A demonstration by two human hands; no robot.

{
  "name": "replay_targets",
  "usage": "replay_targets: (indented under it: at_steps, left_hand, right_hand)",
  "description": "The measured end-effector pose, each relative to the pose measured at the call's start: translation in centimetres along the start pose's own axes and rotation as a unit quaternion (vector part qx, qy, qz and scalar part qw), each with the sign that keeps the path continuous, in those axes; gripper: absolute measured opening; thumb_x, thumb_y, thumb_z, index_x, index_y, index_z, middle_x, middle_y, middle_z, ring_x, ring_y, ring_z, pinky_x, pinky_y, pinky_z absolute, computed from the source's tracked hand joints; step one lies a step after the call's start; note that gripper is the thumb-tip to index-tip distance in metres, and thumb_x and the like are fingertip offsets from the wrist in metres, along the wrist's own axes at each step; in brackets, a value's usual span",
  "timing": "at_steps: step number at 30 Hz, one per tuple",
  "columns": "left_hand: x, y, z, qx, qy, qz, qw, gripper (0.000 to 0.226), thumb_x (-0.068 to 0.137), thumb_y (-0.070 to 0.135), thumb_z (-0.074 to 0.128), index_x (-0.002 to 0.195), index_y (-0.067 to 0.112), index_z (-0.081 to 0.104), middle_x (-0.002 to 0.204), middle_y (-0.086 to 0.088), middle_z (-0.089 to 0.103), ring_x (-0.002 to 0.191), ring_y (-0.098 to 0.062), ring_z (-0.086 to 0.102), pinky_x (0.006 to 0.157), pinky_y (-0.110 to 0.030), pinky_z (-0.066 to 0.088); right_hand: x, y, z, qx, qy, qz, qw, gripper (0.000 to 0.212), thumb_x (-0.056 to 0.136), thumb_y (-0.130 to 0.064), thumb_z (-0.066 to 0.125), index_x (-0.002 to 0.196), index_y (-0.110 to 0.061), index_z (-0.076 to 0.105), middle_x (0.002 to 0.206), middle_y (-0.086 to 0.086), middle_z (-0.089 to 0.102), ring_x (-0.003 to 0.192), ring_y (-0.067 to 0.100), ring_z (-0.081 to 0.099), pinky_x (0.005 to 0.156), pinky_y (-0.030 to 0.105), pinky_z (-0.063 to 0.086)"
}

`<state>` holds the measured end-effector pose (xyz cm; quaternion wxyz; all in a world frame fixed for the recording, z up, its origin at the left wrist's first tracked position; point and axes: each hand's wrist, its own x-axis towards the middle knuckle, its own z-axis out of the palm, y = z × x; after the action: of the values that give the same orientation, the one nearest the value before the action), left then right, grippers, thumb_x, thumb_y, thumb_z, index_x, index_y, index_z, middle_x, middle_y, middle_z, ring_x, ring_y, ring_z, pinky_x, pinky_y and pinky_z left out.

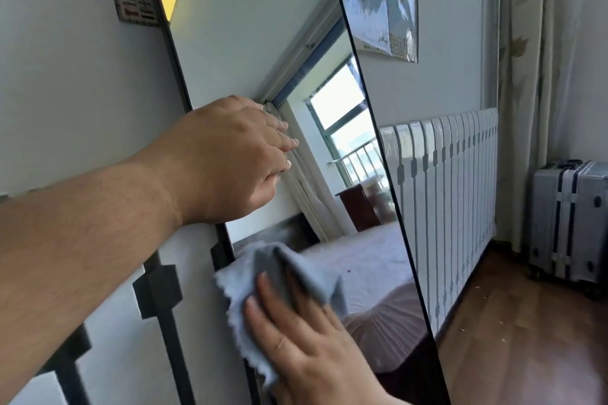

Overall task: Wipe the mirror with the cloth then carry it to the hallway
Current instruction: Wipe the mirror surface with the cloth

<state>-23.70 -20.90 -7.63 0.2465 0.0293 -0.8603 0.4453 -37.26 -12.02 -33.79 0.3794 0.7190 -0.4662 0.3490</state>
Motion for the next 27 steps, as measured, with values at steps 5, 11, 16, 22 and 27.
replay_targets:
  at_steps: [5,11,16,22,27]
  left_hand:
    - [0.0,0.2,-0.2,0.001,0.007,0.007,1.0,0.035,0.092,0.028,0.066,0.112,0.016,0.091,0.134,-0.007,0.084,0.133,-0.032,0.076,0.118,-0.061,0.054]
    - [0.1,0.2,-0.3,0.003,0.012,0.015,1.0,0.035,0.089,0.027,0.067,0.112,0.015,0.091,0.132,-0.01,0.084,0.131,-0.034,0.077,0.115,-0.061,0.055]
    - [0.2,0.5,-0.6,0.002,-0.005,0.008,1.0,0.039,0.092,0.029,0.063,0.115,0.015,0.09,0.137,-0.01,0.082,0.135,-0.035,0.075,0.117,-0.064,0.053]
    - [0.2,0.7,-0.9,0.007,-0.025,-0.005,1.0,0.046,0.097,0.036,0.053,0.118,0.017,0.089,0.142,-0.004,0.08,0.142,-0.03,0.07,0.119,-0.063,0.049]
    - [0.3,0.9,-1.0,0.008,-0.038,-0.009,0.999,0.049,0.098,0.038,0.05,0.121,0.017,0.088,0.145,-0.004,0.079,0.145,-0.031,0.068,0.121,-0.063,0.046]
  right_hand:
    - [0.0,0.7,-0.8,0.074,0.026,0.026,0.997,0.067,0.115,-0.045,0.029,0.17,-0.007,0.025,0.176,0.02,0.027,0.165,0.031,0.026,0.128,0.052,0.035]
    - [-1.3,6.9,-0.3,0.073,-0.053,0.206,0.974,0.08,0.106,-0.05,0.043,0.174,-0.033,0.003,0.183,-0.001,-0.014,0.169,0.028,-0.012,0.134,0.06,0.005]
    - [-1.9,11.3,-0.6,0.161,-0.013,0.424,0.891,0.07,0.111,-0.039,0.046,0.165,-0.059,0.007,0.182,-0.011,-0.016,0.165,0.015,-0.024,0.136,0.053,-0.003]
    - [-2.2,7.6,-0.4,0.146,0.007,0.459,0.877,0.062,0.115,-0.012,0.045,0.17,-0.02,0.016,0.182,0.006,0.0,0.166,0.019,-0.016,0.134,0.04,-0.009]
    - [-1.9,1.0,-0.6,0.114,-0.034,0.2,0.973,0.069,0.105,-0.03,0.045,0.17,-0.025,0.024,0.183,0.008,0.0,0.168,0.034,-0.009,0.135,0.059,0.005]
